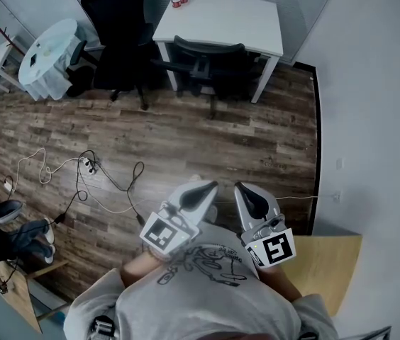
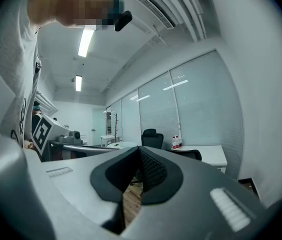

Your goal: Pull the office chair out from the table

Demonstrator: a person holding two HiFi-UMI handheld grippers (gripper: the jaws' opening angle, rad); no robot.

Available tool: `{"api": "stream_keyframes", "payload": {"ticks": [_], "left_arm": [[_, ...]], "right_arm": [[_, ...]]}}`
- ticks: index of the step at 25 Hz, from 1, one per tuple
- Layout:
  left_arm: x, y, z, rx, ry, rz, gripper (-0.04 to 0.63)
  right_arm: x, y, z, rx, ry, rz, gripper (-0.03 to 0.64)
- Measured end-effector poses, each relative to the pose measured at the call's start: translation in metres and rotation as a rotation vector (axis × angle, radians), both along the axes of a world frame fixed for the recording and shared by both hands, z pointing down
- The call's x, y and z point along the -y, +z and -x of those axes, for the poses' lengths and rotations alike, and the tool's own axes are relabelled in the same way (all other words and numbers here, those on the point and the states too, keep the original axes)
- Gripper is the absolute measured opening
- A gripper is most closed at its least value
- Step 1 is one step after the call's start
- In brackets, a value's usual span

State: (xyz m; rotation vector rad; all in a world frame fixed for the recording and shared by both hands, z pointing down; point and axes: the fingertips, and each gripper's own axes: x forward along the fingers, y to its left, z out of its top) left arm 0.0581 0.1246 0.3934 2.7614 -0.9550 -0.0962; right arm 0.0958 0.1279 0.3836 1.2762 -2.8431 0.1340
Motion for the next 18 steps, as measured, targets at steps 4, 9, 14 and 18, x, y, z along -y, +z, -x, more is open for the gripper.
{"api": "stream_keyframes", "payload": {"ticks": [4, 9, 14, 18], "left_arm": [[0.013, 0.003, 0.003, 0.003, -0.014, -0.006, 0.002], [0.03, 0.007, 0.001, 0.006, 0.001, -0.003, 0.002], [0.058, 0.007, -0.001, 0.013, 0.018, -0.014, 0.002], [0.089, 0.009, 0.008, 0.023, 0.017, -0.023, 0.002]], "right_arm": [[0.011, 0.001, 0.0, -0.001, -0.007, -0.011, 0.006], [0.028, 0.002, -0.003, 0.002, 0.016, -0.023, 0.006], [0.057, 0.006, -0.004, -0.004, 0.033, -0.02, 0.006], [0.086, 0.008, 0.001, -0.015, 0.038, -0.026, 0.006]]}}
